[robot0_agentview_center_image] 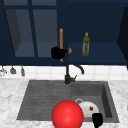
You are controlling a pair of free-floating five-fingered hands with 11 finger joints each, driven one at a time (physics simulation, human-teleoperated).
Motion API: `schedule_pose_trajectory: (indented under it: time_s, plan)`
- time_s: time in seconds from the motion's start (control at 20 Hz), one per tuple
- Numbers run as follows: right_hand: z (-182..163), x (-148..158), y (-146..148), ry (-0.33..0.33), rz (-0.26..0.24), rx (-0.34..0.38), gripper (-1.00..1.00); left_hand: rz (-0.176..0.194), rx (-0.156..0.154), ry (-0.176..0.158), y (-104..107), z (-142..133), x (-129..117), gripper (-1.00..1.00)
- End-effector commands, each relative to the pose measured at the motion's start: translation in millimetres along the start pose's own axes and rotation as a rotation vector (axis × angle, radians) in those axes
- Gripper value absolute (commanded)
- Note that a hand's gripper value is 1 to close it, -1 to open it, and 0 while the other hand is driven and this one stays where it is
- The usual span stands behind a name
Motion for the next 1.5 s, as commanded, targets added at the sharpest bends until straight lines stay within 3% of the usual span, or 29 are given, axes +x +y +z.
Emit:
schedule_pose_trajectory:
  time_s: [0.0, 0.2, 0.25, 0.3, 0.35, 0.65, 0.9, 1.1, 1.45]
  plan:
    - [0, 0, 0, 0.000, 0.000, 0.000, 0.00, 0.004, -0.001, 0.000, 1, -1, -5, 1.00]
    - [0, 0, 0, 0.000, 0.000, 0.000, 0.00, -0.048, -0.004, 0.024, -8, -2, -5, 1.00]
    - [0, 0, 0, 0.000, 0.000, 0.000, 0.00, -0.033, 0.005, 0.021, -4, 0, 1, 1.00]
    - [0, 0, 0, 0.000, 0.000, 0.000, 0.00, -0.047, 0.031, 0.016, 0, 2, -5, 1.00]
    - [0, 0, 0, 0.000, 0.000, 0.000, 0.00, -0.061, 0.045, 0.043, 12, 4, -21, 1.00]
    - [0, 0, 0, 0.000, 0.000, 0.000, 0.00, -0.069, 0.073, 0.055, 28, 12, -10, 1.00]
    - [0, 0, 0, 0.000, 0.000, 0.000, 0.00, -0.059, 0.086, 0.054, 41, 18, -3, 1.00]
    - [0, 0, 0, 0.000, 0.000, 0.000, 0.00, -0.044, 0.079, 0.054, 52, 23, -1, 1.00]
    - [0, 0, 0, 0.000, 0.000, 0.000, 0.00, 0.015, 0.076, 0.025, 58, 35, -9, 1.00]
